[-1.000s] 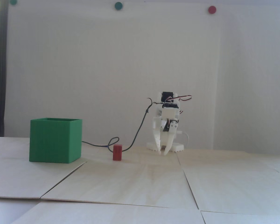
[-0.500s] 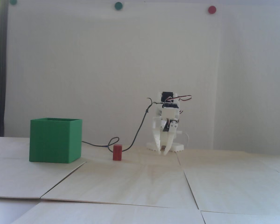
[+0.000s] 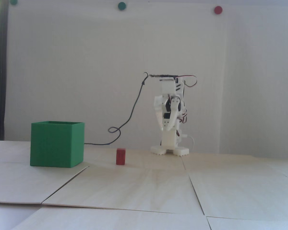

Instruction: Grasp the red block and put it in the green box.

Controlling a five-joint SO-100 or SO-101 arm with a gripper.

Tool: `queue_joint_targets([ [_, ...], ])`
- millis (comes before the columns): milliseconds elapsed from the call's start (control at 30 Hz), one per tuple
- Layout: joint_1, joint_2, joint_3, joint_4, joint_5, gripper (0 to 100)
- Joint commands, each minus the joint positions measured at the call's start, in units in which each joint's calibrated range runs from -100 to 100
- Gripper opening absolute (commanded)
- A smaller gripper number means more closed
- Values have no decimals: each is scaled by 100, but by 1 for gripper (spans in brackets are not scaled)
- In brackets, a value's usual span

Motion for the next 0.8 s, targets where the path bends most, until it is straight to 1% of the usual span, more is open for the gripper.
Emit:
queue_joint_targets([
  [0, 1071, 3211, -2168, -44, -543, 2],
  [133, 1786, 4395, -2709, -272, -585, 2],
  [267, 2060, 5098, -2789, -710, -814, 2],
  [367, 2012, 5548, -2834, -1461, -918, 2],
  [433, 1899, 6006, -2860, -2304, -1131, 2],
  [500, 1802, 6464, -2860, -2902, -1319, 2],
  [600, 1497, 6977, -2860, -3054, -1475, 2],
  [767, 934, 7380, -2860, -3046, -1480, 3],
])
